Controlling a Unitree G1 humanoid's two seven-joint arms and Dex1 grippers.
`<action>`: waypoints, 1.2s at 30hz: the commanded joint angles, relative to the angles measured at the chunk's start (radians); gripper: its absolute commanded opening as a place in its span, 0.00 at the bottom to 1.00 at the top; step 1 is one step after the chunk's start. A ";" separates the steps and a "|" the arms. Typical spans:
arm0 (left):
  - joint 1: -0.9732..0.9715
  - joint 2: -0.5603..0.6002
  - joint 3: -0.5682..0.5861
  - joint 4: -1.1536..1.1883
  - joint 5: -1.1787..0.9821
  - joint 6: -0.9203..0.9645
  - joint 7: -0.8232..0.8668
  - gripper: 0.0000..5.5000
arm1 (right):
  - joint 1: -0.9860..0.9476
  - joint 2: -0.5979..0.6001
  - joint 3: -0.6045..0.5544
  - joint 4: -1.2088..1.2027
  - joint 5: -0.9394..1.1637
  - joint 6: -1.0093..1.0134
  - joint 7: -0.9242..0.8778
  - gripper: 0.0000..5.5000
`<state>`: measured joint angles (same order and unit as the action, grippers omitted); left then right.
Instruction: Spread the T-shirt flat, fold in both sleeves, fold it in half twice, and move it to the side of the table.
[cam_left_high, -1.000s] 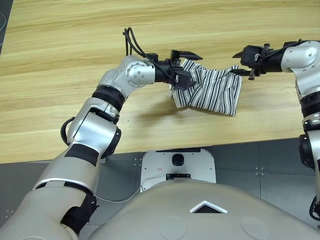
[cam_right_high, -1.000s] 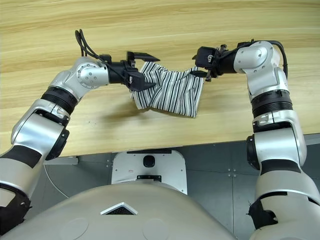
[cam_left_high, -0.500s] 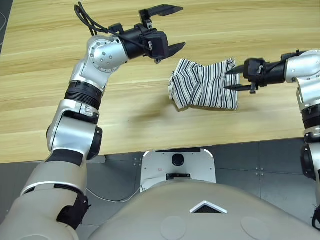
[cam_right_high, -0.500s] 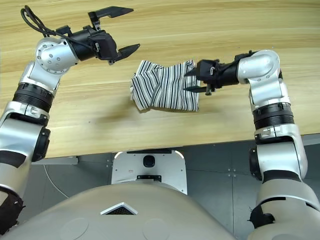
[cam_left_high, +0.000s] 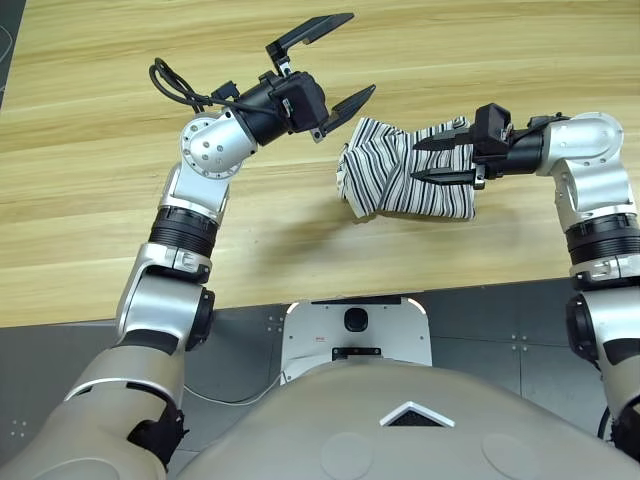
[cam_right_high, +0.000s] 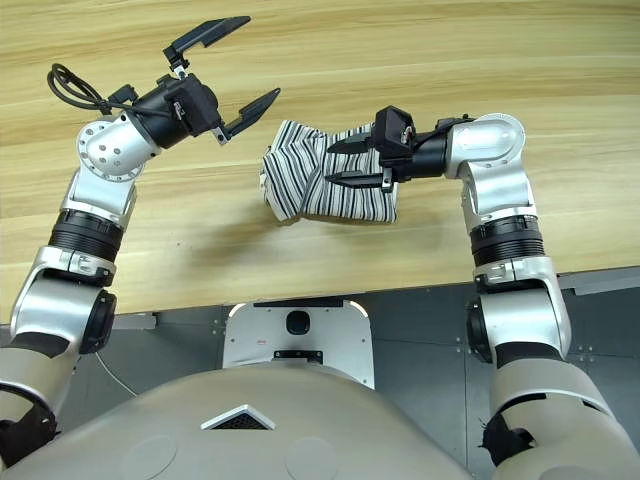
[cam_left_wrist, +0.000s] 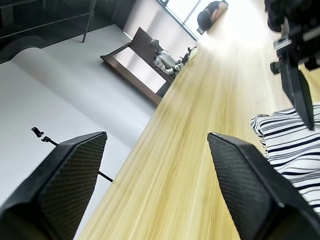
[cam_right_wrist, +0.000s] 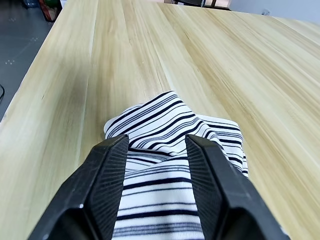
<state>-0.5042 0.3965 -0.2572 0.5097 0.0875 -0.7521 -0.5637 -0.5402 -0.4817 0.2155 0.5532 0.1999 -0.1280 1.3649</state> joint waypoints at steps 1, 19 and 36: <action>0.037 -0.015 0.023 -0.059 -0.018 0.035 0.016 0.68 | -0.052 0.042 0.000 0.076 -0.020 -0.041 -0.008 0.38; 0.114 -0.050 0.076 -0.174 -0.067 0.094 0.035 0.68 | -0.221 0.174 0.008 0.657 -0.250 -0.306 -0.215 0.38; 0.137 -0.059 0.131 -0.175 -0.058 0.055 0.093 0.68 | -0.347 0.143 -0.026 0.794 -0.410 0.167 -0.877 0.38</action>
<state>-0.3818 0.3249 -0.1406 0.3464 0.0238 -0.6854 -0.4823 -0.9063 -0.3022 0.2148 1.3114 -0.2106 -0.0229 0.5430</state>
